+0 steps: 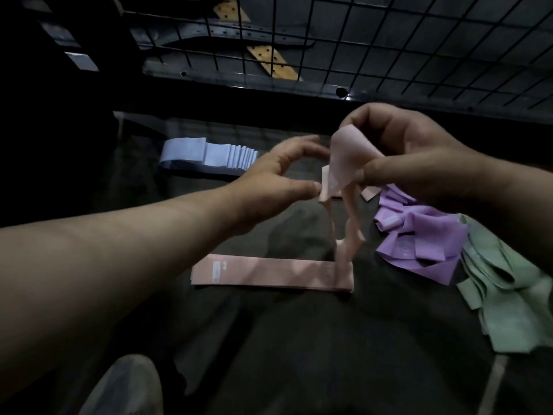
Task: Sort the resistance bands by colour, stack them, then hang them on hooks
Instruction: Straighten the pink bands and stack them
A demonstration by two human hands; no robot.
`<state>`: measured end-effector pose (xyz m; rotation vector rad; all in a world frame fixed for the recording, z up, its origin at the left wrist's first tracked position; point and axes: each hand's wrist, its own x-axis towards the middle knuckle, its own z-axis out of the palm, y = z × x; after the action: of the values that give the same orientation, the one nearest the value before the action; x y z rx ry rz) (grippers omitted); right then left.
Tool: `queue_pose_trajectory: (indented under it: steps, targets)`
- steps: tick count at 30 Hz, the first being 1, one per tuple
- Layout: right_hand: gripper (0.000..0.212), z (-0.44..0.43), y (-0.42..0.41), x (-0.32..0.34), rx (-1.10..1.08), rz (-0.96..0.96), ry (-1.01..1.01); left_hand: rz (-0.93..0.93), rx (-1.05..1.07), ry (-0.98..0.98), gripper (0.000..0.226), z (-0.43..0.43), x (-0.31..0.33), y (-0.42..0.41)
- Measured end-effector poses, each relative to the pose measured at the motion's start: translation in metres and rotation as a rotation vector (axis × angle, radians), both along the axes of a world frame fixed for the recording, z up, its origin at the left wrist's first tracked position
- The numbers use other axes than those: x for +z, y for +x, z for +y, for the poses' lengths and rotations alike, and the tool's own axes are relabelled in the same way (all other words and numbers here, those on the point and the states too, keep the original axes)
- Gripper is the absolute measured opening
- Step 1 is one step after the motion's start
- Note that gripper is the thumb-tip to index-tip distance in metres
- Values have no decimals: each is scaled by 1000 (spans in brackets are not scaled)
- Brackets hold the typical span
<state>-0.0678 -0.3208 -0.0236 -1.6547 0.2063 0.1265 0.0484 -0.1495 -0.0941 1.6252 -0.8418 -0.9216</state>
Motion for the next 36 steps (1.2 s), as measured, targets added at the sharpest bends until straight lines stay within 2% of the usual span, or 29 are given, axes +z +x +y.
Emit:
queue_pose_trajectory:
  steps: [2, 4, 12, 14, 16, 19, 21, 23, 27, 30, 33, 36]
  targets:
    - [43, -2, 1, 0, -15, -1, 33, 189, -13, -32, 27, -1, 2, -1]
    - [44, -4, 1, -2, -41, 7, 47, 294, -1, -62, 16, 0, 2, -2]
    - [50, -16, 1, -21, -282, 80, 62, 370, 38, -39, 1, 3, 6, 3]
    - [53, -17, 0, -27, -303, 119, -77, 401, 76, -32, 7, 1, 8, 3]
    - [57, -16, -2, -33, -298, 127, -327, 392, 109, -20, 10, 0, 11, 3]
    - [53, -2, -9, -38, -248, -7, -706, 347, 143, -19, 3, -3, 14, -2]
    - [53, 10, -15, -41, -175, -100, -787, 327, 163, -12, 7, -5, 15, -4]
    - [49, 17, -16, -44, -113, -107, -817, 315, 168, -3, 10, -7, 16, -7]
    - [17, 19, -14, -45, -199, -151, -807, 265, 231, -1, 11, -9, 15, -8]
    - [13, 15, -10, -38, -267, -138, -803, 246, 291, 10, 33, -7, 12, -5]
    - [10, 14, -3, -22, -198, -97, -615, 192, 141, -3, 58, -3, 12, 1]
    - [12, 11, 4, -5, -196, -94, -421, 284, -3, -16, 52, -2, 15, 0]
